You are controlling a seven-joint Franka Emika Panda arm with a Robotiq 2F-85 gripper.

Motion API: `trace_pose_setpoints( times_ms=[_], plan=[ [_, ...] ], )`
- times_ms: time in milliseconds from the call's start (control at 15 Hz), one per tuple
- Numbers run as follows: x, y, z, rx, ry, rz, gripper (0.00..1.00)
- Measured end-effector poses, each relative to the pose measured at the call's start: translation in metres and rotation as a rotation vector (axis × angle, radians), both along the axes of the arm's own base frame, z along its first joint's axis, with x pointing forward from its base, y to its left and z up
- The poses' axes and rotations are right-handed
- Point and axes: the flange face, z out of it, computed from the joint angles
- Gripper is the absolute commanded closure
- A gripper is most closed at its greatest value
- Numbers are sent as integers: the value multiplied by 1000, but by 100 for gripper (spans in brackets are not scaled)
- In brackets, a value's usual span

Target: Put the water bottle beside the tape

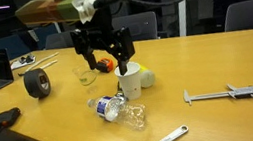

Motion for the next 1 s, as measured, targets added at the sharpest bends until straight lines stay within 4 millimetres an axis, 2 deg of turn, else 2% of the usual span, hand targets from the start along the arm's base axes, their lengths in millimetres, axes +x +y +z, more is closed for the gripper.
trace_pose_setpoints(
  times_ms=[667,1000],
  plan=[
    [0,0,1,0,-2,0,0],
    [-3,-1,-9,15,60,-72,0]
  ],
)
